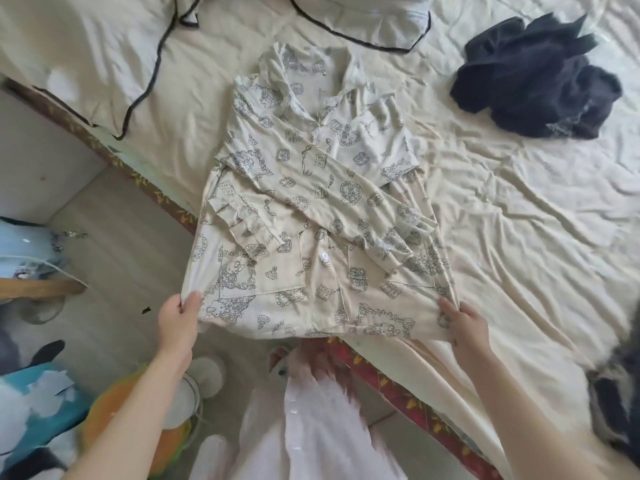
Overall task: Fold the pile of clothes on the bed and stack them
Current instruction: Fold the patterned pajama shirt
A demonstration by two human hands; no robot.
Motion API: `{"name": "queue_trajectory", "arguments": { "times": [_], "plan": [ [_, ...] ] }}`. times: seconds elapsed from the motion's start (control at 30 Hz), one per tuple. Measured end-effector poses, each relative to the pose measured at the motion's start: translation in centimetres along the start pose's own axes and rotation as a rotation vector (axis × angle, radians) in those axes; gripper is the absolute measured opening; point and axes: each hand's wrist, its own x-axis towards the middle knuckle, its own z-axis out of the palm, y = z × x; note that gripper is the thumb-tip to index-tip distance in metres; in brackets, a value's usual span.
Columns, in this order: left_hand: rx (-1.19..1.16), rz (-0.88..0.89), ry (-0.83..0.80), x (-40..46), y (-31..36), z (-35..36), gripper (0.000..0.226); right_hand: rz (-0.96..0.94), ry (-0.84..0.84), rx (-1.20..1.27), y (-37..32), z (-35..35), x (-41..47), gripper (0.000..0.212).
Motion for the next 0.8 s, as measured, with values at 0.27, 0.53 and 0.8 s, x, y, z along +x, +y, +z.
{"name": "queue_trajectory", "arguments": {
  "times": [0.27, 0.53, 0.8],
  "plan": [
    [0.079, 0.088, 0.038, -2.7, -0.3, -3.3, 0.021, 0.052, -0.033, 0.148, 0.5, -3.4, -3.9, 0.012],
    [-0.056, 0.269, 0.153, 1.3, 10.5, -0.3, 0.022, -0.237, -0.124, 0.279, -10.0, -0.4, -0.9, 0.003],
    [-0.077, 0.275, 0.105, 9.8, 18.0, 4.3, 0.013, -0.226, -0.181, 0.281, -18.6, 5.0, 6.0, 0.005]
  ]
}}
